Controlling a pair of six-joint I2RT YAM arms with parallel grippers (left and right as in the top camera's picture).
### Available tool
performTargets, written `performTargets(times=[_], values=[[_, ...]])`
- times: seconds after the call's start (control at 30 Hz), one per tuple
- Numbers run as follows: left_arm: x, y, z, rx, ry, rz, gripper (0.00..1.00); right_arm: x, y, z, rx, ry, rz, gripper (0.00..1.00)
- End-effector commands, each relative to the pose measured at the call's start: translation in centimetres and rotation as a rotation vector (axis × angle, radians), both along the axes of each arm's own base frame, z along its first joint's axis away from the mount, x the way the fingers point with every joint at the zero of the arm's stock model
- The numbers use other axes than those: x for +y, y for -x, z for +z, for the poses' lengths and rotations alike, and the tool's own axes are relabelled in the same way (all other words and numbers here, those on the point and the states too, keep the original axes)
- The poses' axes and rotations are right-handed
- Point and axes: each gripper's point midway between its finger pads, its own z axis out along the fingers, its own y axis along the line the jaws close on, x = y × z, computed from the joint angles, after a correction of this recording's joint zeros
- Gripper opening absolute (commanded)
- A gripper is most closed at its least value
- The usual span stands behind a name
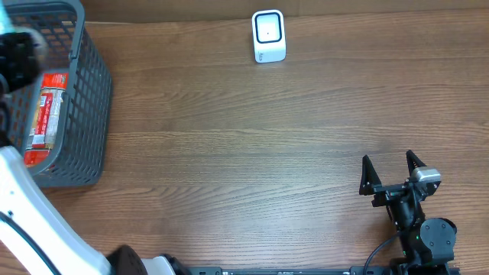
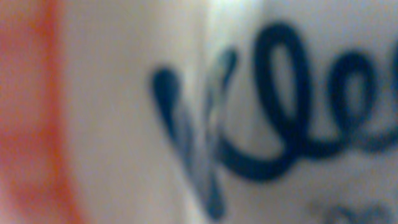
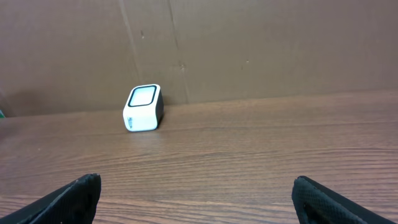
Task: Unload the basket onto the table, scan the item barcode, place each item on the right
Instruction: 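Lift the tissue pack out and carry it toward the white scanner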
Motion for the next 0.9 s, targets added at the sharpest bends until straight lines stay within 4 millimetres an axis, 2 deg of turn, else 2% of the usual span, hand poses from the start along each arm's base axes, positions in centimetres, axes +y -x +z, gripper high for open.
performTargets(times=[0.0, 0.17, 0.47, 0.6, 0.87], values=[[-8.2, 2.2, 3.9, -0.091, -0.002, -0.184, 0.50, -0.1, 0.0, -0.1, -0.006, 0.003, -0.004, 1.00], [-15.8, 3.6, 2.4, -0.010, 0.040, -0.392, 0.50, -0.1, 0.0, -0.1, -0.006, 0.003, -0.004, 1.00], [-26.7, 5.0, -2.7, 0.215, 0.053, -0.761, 0.49, -0.1, 0.0, -0.1, -0.006, 0.004, -0.004, 1.00], [-31.1, 5.6, -5.7, 0.337, 0.028, -0.912, 0.48, -0.1, 0.0, -0.1, -0.006, 0.003, -0.004, 1.00], [-39.9, 6.0, -13.2, 0.595, -0.039, -1.140, 0.45, -0.1, 0.0, -0.1, -0.006, 0.003, -0.004, 1.00]])
